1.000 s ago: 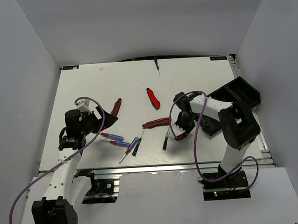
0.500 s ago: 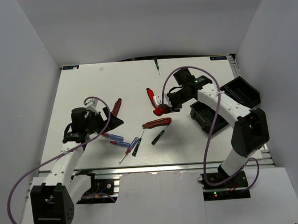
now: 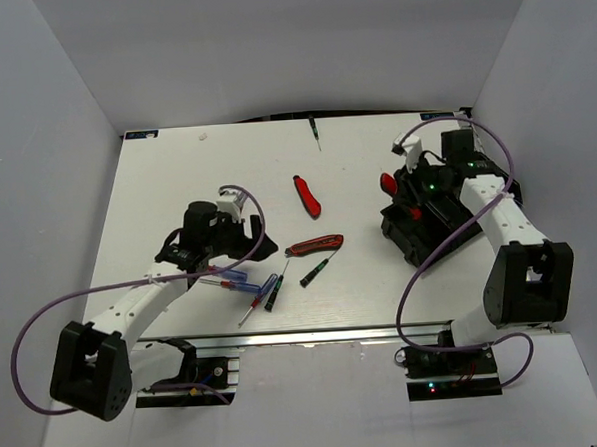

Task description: Sort the tools into containers

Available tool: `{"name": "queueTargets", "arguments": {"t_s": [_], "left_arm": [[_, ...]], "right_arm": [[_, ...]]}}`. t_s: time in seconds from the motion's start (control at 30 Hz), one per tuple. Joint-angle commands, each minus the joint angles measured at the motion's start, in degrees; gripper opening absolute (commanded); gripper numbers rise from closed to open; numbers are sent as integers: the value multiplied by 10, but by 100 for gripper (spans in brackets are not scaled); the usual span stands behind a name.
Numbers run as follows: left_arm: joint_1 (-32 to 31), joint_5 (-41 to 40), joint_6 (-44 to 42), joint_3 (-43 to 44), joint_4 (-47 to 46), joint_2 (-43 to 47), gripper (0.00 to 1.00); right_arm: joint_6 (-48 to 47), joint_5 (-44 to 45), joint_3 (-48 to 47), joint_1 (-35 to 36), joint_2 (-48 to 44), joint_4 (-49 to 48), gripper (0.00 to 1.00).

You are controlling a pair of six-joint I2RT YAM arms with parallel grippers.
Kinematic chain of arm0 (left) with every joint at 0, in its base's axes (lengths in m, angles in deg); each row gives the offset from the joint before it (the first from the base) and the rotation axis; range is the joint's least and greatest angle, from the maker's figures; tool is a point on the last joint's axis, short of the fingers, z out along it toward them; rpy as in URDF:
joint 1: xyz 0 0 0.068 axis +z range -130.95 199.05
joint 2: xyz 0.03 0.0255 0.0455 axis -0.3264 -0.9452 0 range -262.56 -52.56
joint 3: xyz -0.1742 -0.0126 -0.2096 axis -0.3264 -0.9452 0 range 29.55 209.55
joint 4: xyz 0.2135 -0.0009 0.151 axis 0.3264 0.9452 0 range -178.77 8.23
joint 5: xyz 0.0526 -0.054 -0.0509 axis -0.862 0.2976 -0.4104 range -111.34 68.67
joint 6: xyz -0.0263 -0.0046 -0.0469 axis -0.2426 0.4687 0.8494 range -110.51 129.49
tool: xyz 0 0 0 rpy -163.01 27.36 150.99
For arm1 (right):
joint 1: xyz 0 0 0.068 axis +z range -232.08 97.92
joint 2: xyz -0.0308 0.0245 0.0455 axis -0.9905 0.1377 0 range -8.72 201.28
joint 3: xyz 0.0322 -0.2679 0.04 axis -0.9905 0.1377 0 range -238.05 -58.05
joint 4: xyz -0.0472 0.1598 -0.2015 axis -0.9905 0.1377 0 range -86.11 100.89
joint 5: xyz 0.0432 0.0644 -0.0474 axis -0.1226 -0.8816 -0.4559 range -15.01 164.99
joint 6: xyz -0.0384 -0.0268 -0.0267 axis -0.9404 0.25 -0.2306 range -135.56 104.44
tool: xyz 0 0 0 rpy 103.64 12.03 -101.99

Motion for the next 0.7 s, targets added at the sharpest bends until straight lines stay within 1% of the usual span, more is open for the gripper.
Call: {"name": "queueTargets", "arguments": {"t_s": [0.0,0.07,0.1,0.13,0.17,0.2,0.23,0.27,0.33,0.37,0.4,0.43,0.5,0.57,0.67], "left_arm": [[-29,-15,-63,42,-44,-34,90],[-46,-18,-79,71,-45,-59,89],[-53,-18,-103,80,-45,-85,89],[-59,-17,-112,98,-45,-97,88],[-71,-18,-126,106,-45,-109,88],[-77,-20,-138,113,-45,-131,88],[-82,-19,-144,119,-46,-142,88],[-94,-20,-156,130,-44,-153,88],[-111,-20,-180,141,-44,-182,87],[-117,-21,-185,152,-44,-193,87],[-122,-18,-187,158,-44,-202,84],[-130,-15,-217,163,-44,-223,83],[-139,-11,-227,181,-42,-243,80],[-150,-14,-245,191,-38,-269,77],[-166,-20,-276,209,-31,-296,75]], "right_arm": [[62,43,53,-6,-31,-35,22],[86,68,80,-17,-41,-72,26],[92,70,95,-22,-41,-77,28],[101,73,102,-26,-40,-81,31],[103,80,107,-29,-41,-87,42],[103,84,111,-28,-40,-90,46],[103,84,115,-46,-41,-89,51],[102,82,114,-52,-42,-88,62],[97,67,108,-55,-47,-76,69],[90,48,103,-57,-50,-71,74],[85,36,99,-57,-55,-60,76],[75,22,88,-58,-58,-49,78],[30,-22,72,-58,-61,-18,84],[0,-59,62,-61,-65,13,86],[-15,-78,66,-63,-74,16,86]]}}
